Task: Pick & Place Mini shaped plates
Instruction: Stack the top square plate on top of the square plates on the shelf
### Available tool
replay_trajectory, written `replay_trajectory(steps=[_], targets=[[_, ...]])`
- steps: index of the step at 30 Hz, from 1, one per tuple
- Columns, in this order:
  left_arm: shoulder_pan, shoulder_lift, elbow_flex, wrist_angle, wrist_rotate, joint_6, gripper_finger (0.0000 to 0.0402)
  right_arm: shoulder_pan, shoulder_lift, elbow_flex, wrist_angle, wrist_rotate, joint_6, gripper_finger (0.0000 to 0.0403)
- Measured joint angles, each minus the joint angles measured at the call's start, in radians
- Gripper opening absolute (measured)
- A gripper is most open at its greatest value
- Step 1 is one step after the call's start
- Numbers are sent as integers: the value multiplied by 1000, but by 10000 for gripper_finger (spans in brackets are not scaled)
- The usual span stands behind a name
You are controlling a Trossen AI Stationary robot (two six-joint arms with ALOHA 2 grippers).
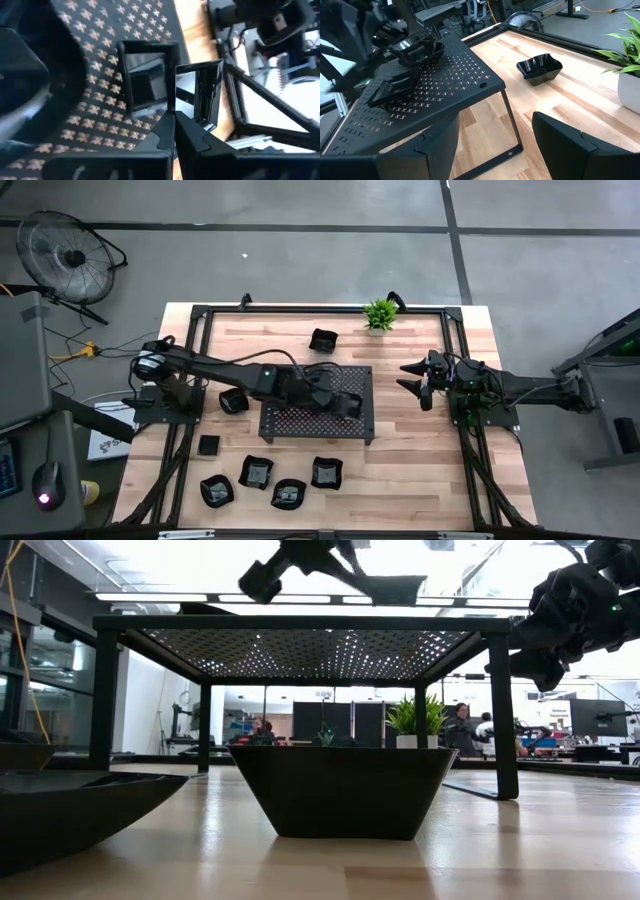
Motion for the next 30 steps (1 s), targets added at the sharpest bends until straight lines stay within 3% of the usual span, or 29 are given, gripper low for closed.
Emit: replay_trajectory(steps=[30], targets=[[17,14,2,-2,-55,-68,9,0,6,0,0,0,0,246]])
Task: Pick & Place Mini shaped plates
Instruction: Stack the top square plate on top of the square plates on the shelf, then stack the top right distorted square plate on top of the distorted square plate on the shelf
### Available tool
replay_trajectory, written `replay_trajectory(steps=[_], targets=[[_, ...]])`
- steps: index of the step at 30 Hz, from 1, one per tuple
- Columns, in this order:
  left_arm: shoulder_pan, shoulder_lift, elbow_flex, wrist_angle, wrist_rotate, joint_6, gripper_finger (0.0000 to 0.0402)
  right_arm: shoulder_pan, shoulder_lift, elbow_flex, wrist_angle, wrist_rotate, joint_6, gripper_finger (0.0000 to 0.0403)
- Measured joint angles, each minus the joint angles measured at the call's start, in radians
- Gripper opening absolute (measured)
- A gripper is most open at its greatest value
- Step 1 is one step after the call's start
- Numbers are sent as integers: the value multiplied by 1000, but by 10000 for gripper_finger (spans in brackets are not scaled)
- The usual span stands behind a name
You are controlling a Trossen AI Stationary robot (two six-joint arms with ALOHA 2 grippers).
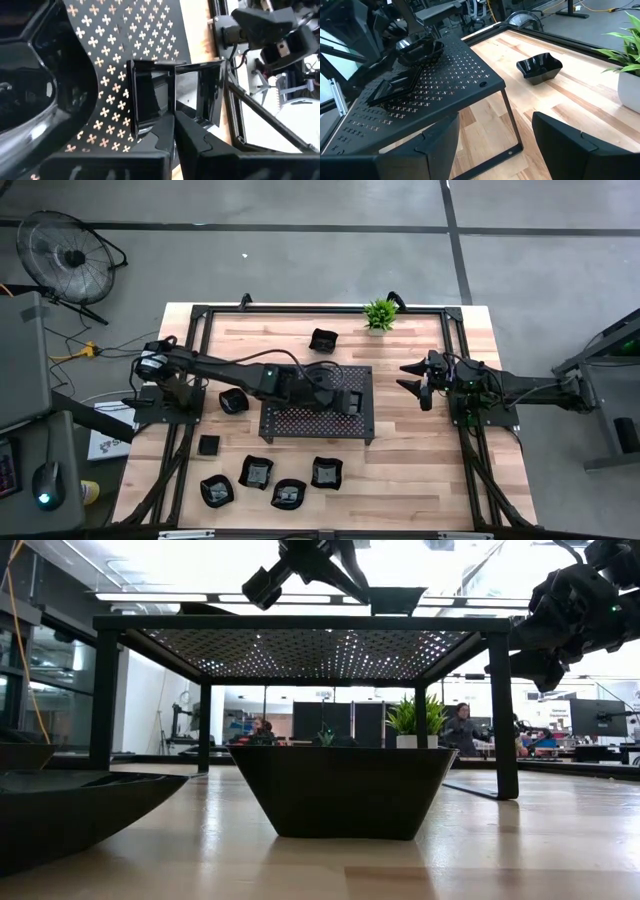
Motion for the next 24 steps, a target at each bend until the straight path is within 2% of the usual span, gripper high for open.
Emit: replay_trajectory(steps=[12,24], targets=[[19,0,0,1,5,8,79,0,0,0,0,0,0,246],[17,0,0,-6,-1,26,86,0,0,0,0,0,0,246]])
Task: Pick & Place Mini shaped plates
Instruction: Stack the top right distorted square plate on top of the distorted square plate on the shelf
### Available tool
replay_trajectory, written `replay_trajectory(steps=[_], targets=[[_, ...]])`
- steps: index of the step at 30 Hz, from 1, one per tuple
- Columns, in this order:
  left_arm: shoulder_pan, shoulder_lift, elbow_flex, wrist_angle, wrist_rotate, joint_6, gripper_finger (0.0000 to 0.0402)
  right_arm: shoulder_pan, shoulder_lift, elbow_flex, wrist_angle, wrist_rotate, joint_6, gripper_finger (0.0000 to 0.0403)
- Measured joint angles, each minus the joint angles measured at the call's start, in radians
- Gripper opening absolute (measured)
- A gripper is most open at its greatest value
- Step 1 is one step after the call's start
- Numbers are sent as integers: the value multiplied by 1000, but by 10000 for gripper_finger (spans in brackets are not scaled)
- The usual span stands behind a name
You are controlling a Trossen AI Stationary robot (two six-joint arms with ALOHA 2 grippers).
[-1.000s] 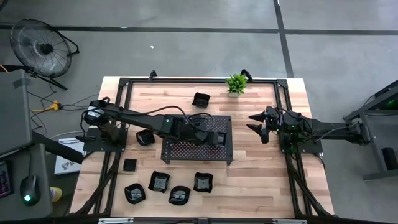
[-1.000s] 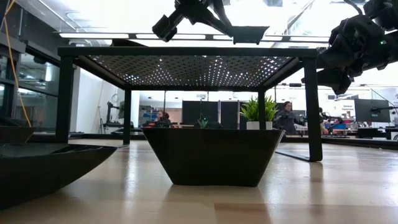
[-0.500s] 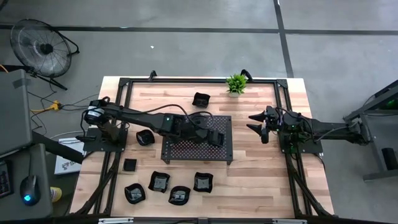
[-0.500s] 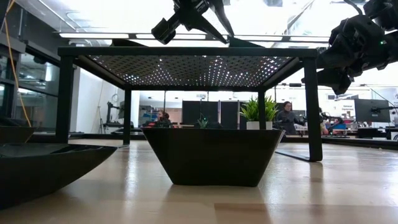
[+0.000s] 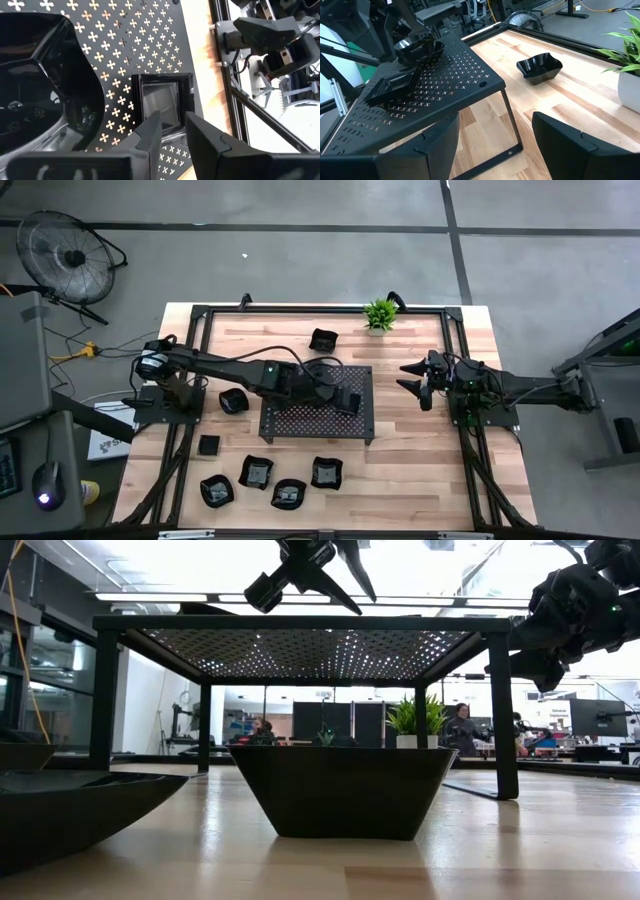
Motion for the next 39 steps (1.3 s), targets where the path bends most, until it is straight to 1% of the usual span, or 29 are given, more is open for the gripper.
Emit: replay_trajectory(steps=[4,9,13,15,21,26,27,29,33,39], targets=[[0,0,0,8,-19,19,86,0,0,0,0,0,0,246],[0,-18,0,50,-64,123,86,0,0,0,0,0,0,246],[0,-38,1,71,-90,256,86,0,0,0,0,0,0,246],[0,-57,0,51,-91,326,86,0,0,0,0,0,0,246],[0,-95,0,60,-115,535,85,0,-1,0,0,-1,0,246],[4,-137,1,27,-103,765,85,0,1,0,0,-2,0,246],[12,-144,1,13,-96,813,85,0,2,0,0,-2,0,246],[31,-153,1,-4,-50,900,85,0,4,0,0,-3,0,246],[96,-181,1,-27,72,1048,85,0,6,0,0,-2,0,246],[180,-208,1,-88,213,1265,85,0,6,0,0,-3,0,246]])
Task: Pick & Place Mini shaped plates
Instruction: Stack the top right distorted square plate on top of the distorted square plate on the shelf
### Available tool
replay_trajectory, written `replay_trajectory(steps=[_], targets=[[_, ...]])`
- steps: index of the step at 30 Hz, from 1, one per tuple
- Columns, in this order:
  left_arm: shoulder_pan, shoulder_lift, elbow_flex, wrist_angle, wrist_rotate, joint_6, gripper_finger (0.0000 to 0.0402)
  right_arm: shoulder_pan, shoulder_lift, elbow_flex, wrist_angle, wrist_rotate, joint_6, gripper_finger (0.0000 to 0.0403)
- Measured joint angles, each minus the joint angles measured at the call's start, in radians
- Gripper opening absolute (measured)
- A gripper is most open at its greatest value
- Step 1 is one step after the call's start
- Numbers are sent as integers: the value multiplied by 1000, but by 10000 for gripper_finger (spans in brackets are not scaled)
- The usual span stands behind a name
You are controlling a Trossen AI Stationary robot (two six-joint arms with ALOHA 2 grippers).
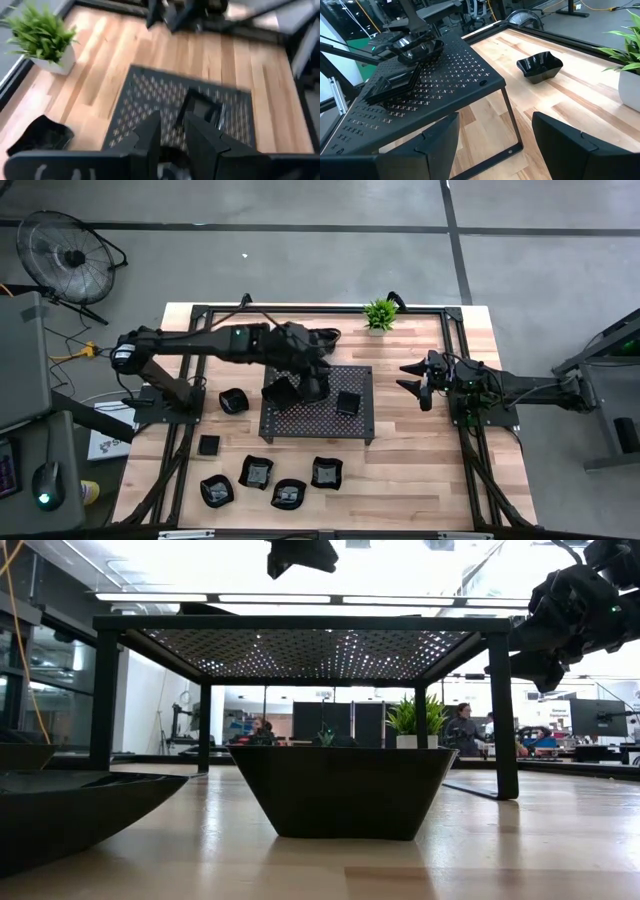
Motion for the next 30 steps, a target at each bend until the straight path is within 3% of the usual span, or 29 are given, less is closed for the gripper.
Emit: replay_trajectory(steps=[14,23,26,30], targets=[[220,-4,0,-149,220,461,85,0,0,0,0,0,0,246],[285,-4,0,-232,118,856,85,0,0,0,0,0,0,246],[324,-3,0,-257,69,870,85,0,0,0,0,0,0,246],[409,-3,0,-256,106,797,85,0,0,0,0,0,0,246]])
